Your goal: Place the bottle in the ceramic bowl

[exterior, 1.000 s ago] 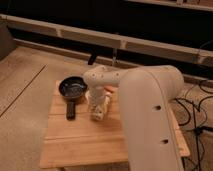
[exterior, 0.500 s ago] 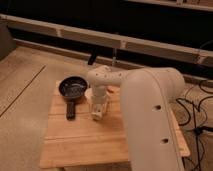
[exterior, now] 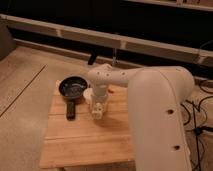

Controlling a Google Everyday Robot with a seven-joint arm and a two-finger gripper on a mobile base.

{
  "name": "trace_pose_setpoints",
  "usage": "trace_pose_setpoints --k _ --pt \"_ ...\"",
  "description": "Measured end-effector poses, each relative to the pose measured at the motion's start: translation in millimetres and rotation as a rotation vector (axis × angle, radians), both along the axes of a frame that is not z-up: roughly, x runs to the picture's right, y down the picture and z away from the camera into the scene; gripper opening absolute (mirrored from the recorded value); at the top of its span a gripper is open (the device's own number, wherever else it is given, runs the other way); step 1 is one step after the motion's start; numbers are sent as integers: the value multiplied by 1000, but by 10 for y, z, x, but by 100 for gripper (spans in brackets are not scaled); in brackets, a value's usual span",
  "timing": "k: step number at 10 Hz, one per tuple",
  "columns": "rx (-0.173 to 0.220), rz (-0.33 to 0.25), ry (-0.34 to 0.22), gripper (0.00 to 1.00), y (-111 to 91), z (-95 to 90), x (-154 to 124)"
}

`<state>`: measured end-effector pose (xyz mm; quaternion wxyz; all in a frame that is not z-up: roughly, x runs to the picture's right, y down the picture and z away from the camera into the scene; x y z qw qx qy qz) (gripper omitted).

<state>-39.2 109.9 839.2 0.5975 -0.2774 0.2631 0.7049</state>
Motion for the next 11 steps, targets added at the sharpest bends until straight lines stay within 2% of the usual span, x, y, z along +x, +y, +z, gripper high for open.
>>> trace_pose_setpoints --k 2,5,7,8,9,11 --pt "56 2 15 0 -176 -209 38" --pt "164 11 42 0 -501 -622 55" --pt "247 -27 27 0 -770 -888 -31" --pt "286 -56 -4 0 -922 -997 -146" --pt "301 -68 -25 0 -976 -1044 -227" --pt "298 -69 -16 0 -974 -1037 -172"
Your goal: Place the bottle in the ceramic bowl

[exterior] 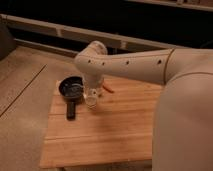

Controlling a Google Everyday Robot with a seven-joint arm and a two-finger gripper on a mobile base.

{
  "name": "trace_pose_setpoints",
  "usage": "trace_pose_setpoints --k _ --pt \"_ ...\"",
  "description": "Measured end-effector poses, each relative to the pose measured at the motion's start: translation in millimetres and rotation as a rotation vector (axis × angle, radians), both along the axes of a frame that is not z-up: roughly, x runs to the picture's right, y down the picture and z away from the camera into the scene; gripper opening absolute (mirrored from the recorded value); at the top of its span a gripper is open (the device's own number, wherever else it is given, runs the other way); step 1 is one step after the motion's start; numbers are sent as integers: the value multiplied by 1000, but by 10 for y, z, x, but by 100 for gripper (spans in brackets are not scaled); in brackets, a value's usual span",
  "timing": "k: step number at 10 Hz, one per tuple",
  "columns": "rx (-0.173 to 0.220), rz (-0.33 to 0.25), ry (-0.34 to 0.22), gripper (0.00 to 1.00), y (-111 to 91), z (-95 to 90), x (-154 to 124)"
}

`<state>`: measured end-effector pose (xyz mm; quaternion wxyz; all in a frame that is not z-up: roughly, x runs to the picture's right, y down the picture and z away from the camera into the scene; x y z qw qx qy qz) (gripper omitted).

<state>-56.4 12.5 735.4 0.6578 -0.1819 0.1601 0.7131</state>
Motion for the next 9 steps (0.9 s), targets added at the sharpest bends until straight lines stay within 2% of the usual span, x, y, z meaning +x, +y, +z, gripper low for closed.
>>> trace_pose_setpoints --k 3,5,7,9 --pt "-2 -4 -5 0 11 8 -35" --pt "11 -27 -16 0 -77 27 -56" --pt "33 -125 -76 0 -229 121 -261" --pt "34 -227 -137 0 -323 330 -510"
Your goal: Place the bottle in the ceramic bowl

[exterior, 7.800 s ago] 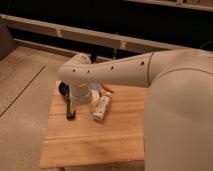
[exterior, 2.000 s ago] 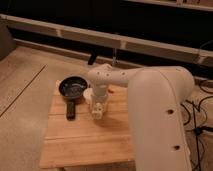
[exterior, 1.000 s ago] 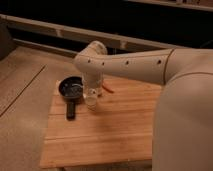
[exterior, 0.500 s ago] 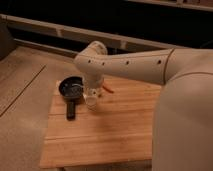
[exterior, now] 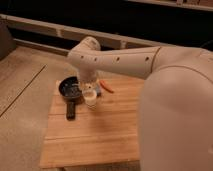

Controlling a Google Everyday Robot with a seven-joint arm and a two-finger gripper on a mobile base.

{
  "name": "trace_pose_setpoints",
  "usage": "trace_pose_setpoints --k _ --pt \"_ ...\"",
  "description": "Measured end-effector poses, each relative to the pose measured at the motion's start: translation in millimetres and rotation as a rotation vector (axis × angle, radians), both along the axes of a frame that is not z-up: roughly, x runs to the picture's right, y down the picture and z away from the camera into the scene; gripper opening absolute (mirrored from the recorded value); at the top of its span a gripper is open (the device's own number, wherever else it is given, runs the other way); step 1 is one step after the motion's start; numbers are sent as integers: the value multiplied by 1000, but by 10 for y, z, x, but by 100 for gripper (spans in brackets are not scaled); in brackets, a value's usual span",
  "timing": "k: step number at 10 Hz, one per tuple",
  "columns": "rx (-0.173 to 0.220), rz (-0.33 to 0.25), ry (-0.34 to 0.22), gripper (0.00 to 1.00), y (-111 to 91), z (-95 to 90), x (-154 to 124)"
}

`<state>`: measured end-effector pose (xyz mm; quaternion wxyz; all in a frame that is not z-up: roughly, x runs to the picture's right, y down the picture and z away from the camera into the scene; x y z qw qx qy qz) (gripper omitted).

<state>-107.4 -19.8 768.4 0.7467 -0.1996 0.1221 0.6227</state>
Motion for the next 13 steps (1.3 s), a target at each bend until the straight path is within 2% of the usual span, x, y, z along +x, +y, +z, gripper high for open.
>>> trace_pose_setpoints --k 2,3,6,7,9,10,12,13 --pt "-9 -69 -39 0 -56 188 -188" --pt "-9 -85 -50 0 -73 231 -234" --pt "-9 -88 -46 0 -78 239 -206" --pt "2 -94 -50 0 -91 244 -219" --pt "73 -96 -37 0 -238 353 -170" --pt "121 -104 -33 0 -331 465 -151" --pt "156 -115 -46 0 -362 652 -216" --pt "150 -123 -62 0 -310 802 -266"
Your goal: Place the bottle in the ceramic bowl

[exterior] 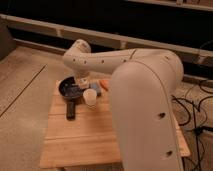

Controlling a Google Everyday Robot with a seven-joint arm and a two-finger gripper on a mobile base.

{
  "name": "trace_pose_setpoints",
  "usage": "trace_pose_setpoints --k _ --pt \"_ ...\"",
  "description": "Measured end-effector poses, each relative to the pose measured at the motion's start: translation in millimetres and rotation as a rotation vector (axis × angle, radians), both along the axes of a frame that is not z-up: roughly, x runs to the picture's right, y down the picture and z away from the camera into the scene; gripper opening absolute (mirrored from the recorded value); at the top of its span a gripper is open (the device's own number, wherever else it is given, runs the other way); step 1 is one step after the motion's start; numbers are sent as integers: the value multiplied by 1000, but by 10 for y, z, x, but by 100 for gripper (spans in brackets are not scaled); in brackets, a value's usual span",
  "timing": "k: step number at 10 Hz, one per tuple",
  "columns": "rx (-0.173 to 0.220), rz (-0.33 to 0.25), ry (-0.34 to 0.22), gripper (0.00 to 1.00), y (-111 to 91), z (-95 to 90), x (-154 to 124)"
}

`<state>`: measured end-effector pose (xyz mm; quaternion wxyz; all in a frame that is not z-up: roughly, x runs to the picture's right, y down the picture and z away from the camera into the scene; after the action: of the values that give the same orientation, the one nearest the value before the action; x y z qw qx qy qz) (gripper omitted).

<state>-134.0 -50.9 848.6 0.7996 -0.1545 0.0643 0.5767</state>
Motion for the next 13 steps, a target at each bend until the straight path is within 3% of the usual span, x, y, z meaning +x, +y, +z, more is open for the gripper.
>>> trace_pose_setpoints --k 3,5,7,12,13 --pt "-25 -53 -27 0 68 293 -132" --pt "-31 -128 -57 0 -10 453 -347" --pt "-47 -151 -88 0 -53 555 -510" --pt "-181 -155 -153 1 341 817 -739" --pt "-208 -143 -165 10 411 868 -736"
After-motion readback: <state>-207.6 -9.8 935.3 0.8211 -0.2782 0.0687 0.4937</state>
